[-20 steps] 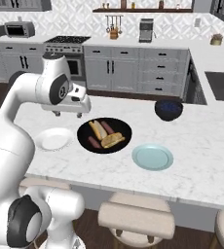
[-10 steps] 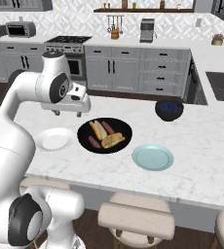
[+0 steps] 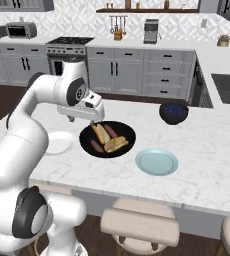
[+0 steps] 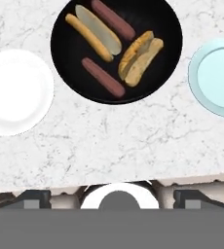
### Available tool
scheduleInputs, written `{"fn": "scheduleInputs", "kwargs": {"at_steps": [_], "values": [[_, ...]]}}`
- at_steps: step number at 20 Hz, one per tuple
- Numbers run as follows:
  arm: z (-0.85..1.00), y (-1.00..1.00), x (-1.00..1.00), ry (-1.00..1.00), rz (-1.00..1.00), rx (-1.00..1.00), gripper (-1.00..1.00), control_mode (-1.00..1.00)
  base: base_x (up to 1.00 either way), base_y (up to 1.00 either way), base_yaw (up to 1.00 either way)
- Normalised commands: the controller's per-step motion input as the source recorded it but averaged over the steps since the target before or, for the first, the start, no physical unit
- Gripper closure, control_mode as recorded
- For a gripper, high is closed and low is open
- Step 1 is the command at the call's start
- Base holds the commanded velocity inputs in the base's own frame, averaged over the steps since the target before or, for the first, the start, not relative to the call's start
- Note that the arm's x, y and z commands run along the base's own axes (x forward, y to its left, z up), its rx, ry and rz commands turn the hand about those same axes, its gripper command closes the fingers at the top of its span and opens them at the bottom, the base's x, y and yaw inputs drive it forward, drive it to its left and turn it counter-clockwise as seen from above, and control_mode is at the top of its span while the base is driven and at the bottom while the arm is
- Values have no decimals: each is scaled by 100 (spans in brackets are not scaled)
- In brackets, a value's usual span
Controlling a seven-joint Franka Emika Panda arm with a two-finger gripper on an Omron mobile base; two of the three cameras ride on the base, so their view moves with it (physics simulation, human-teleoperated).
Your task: Place one bun and one sausage from the bowl on each plate.
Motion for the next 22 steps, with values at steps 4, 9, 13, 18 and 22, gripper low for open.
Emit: {"fn": "scheduleInputs", "kwargs": {"at_steps": [4,9,13,18,22], "values": [[-56,-43,99,17,10,0,-100,-100,0,0,0],[-84,-6,100,10,41,-2,-100,-100,0,0,0],[-95,0,100,0,43,-7,-100,-100,0,0,0],[-42,2,51,1,16,-6,-100,-100,0,0,0],[-7,2,0,-10,1,0,-100,-100,0,0,0]]}}
